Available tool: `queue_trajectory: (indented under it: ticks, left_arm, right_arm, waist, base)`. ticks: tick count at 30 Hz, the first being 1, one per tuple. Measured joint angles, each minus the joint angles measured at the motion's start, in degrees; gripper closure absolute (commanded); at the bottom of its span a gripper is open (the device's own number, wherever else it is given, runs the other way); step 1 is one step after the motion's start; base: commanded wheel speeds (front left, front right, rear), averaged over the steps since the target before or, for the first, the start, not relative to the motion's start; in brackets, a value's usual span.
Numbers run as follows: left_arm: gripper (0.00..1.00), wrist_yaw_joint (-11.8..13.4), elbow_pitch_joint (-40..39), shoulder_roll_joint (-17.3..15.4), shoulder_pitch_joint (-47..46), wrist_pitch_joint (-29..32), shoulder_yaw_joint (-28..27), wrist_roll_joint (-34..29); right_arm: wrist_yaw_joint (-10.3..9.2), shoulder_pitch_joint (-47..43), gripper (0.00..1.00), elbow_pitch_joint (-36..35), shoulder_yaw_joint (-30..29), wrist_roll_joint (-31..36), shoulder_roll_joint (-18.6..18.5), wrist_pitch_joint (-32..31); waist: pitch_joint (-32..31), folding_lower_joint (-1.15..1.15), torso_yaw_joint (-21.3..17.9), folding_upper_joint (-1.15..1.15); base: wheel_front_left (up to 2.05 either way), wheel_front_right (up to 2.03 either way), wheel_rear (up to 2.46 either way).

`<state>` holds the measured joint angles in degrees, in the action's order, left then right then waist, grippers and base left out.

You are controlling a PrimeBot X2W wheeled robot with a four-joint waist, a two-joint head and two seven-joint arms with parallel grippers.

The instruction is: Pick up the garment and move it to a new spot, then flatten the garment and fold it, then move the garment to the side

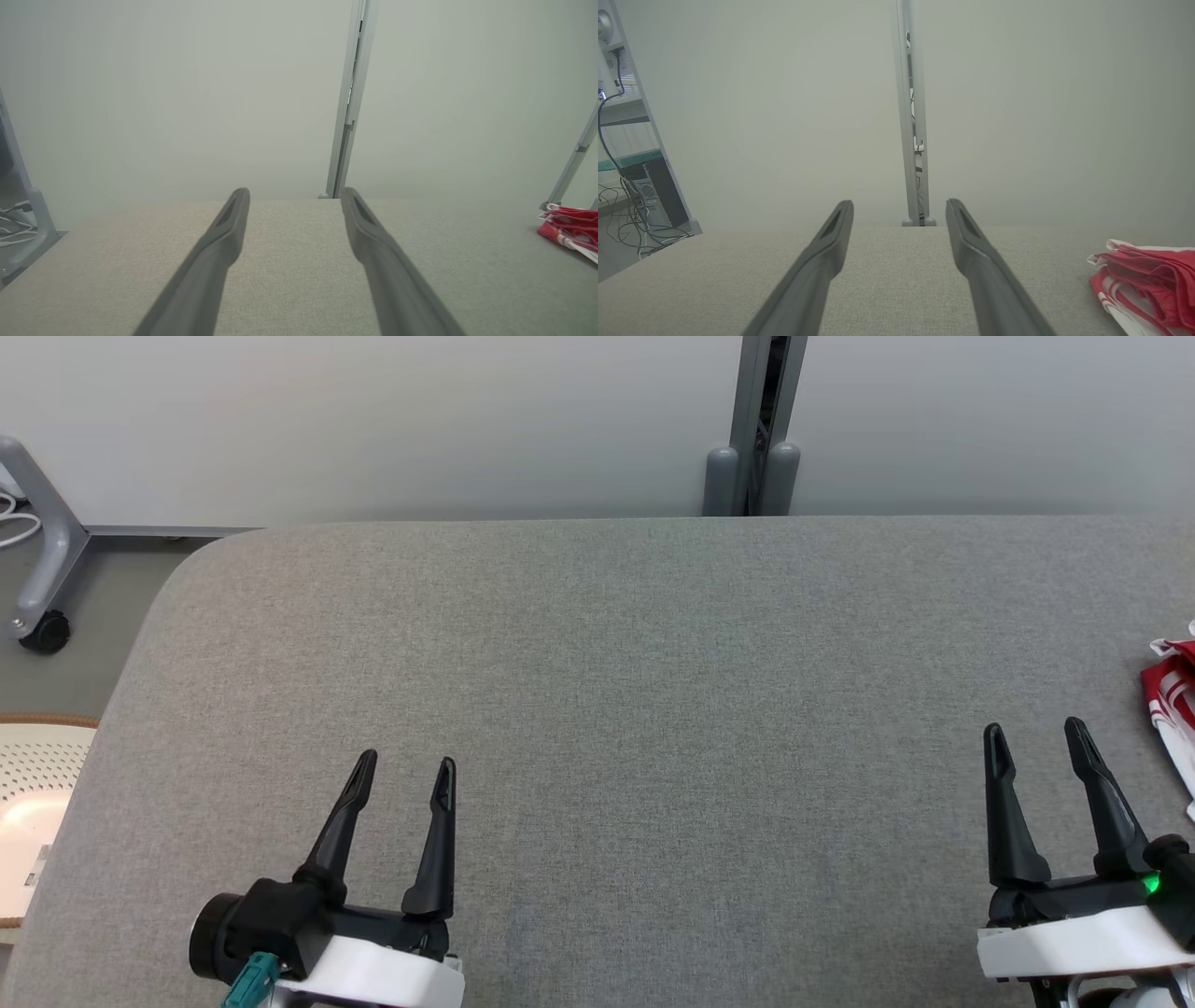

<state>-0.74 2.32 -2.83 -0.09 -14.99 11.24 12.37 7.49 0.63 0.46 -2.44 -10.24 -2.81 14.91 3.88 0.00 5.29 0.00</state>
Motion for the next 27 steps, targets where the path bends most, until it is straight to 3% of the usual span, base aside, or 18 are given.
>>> queue_trajectory:
  ticks: [3, 4, 10, 27]
  left_arm:
    - [0.0, -0.26, 0.09, 0.01, 0.1, 0.0, -0.2, 1.02]
    - [1.0, -0.3, 0.13, 0.0, 0.14, 0.0, -0.25, 1.1]
    - [1.0, -0.24, 2.49, 0.11, 2.06, 0.35, 0.19, 2.37]
    - [1.0, -1.63, 6.22, 0.1, -0.69, 2.66, 0.19, 21.03]
  right_arm:
    - [0.0, 0.0, 0.0, 0.08, 0.24, -0.07, 0.0, 0.0]
    - [0.0, 0.0, 1.0, 0.09, 0.29, -0.07, 0.0, 0.0]
    - [0.0, -1.22, 1.0, 2.72, 0.75, -1.31, 0.88, -0.74]
    - [0.0, -0.88, 1.0, 5.11, -3.0, -20.89, 0.05, -7.0]
  waist:
    - [0.04, 0.0, 0.02, 0.0]
    - [0.07, 0.0, 0.04, 0.0]
    - [0.02, 0.0, -0.05, 0.0]
    - [-0.52, 0.0, -0.82, 0.0]
  base:
    - [0.0, 0.0, 0.0]
    - [0.0, 0.0, 0.0]
    - [0.0, 0.0, 0.0]
    - [0.0, 0.0, 0.0]
